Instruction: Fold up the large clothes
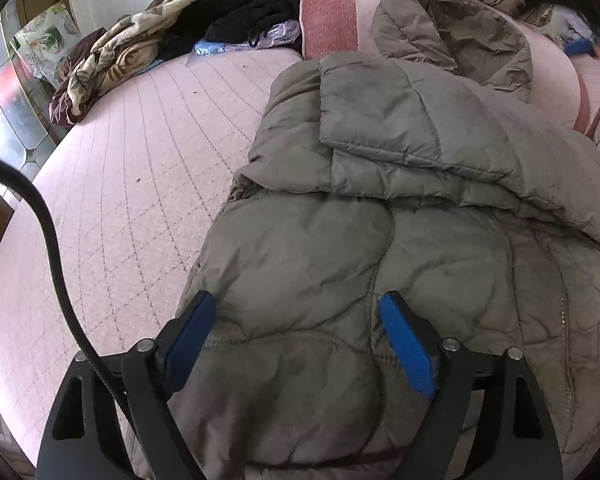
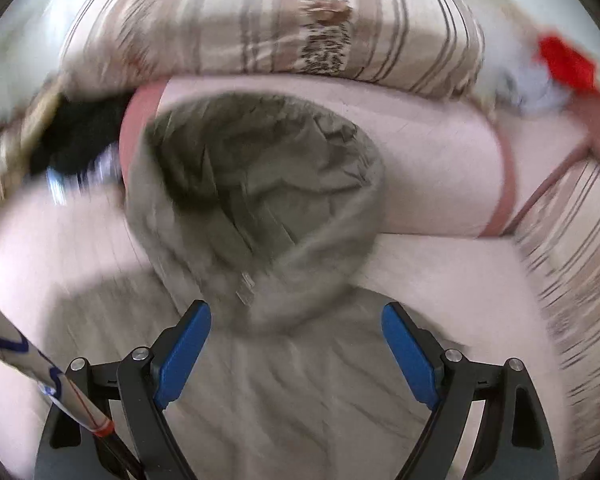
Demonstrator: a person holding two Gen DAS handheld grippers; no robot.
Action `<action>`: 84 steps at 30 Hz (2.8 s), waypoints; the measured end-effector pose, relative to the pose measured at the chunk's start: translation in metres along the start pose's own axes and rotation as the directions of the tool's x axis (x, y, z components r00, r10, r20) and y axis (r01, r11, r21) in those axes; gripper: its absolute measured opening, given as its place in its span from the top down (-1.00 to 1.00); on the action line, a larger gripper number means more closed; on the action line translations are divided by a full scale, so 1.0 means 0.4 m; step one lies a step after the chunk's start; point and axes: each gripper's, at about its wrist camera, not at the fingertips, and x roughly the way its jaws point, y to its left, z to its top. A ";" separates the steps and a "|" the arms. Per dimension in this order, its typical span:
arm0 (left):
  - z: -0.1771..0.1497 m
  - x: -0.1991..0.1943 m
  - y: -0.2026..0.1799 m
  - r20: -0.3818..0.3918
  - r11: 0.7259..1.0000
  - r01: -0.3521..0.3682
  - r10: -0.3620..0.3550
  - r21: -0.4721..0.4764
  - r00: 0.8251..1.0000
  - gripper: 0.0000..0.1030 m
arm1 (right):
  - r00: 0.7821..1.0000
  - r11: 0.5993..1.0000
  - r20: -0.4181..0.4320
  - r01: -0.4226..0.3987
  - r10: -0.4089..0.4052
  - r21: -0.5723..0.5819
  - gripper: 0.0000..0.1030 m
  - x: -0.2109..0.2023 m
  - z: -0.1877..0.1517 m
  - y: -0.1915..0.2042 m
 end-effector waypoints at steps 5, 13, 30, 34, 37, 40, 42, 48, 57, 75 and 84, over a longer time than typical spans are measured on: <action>0.001 0.009 0.002 -0.004 1.000 -0.010 0.010 -0.002 1.000 -0.77 | 0.985 0.958 -0.007 -0.164 0.171 0.235 -0.76 0.083 0.137 -0.025; 0.002 0.022 0.004 -0.010 1.000 -0.019 0.019 -0.011 1.000 -0.87 | 0.967 0.926 0.006 -0.247 0.256 0.286 -0.77 0.178 0.283 0.075; 0.003 0.029 0.011 -0.028 1.000 -0.002 0.002 -0.019 1.000 -0.91 | 0.976 0.945 -0.100 -0.157 0.192 0.285 0.75 0.354 0.337 0.189; 0.007 0.011 0.012 -0.036 1.000 -0.003 0.003 -0.011 0.999 -0.86 | 0.988 0.973 -0.058 -0.129 0.142 0.191 0.83 0.274 0.294 0.180; 0.009 -0.032 0.027 -0.005 0.998 0.044 -0.044 -0.038 0.999 -0.80 | 0.989 0.983 -0.031 -0.139 0.144 0.118 0.85 0.170 0.237 0.170; 0.013 -0.089 0.059 0.050 0.993 0.091 -0.087 -0.079 0.995 -0.80 | 0.988 0.987 -0.012 -0.151 0.152 0.059 0.86 0.059 0.167 0.158; 0.017 -0.120 0.093 0.085 0.990 0.090 -0.081 -0.106 0.993 -0.80 | 0.988 0.987 0.001 -0.157 0.157 0.029 0.87 -0.011 0.112 0.139; 0.036 -0.121 0.236 0.073 0.962 0.054 -0.036 -0.269 0.997 -0.80 | 0.979 0.979 -0.007 -0.206 0.206 -0.014 0.88 -0.199 -0.099 0.094; 0.033 -0.110 0.323 0.062 0.931 -0.021 0.047 -0.365 0.997 -0.80 | 0.923 0.942 -0.188 -0.328 0.335 0.070 0.88 -0.205 -0.467 0.125; 0.029 -0.144 0.336 0.107 0.922 -0.034 0.081 -0.386 0.991 -0.80 | 0.922 0.940 -0.191 -0.317 0.337 0.129 -0.38 -0.135 -0.580 0.094; 0.017 -0.169 0.325 0.132 0.926 -0.023 0.078 -0.378 0.988 -0.80 | 0.981 0.981 -0.007 -0.194 0.194 -0.028 -0.26 -0.334 -0.494 0.000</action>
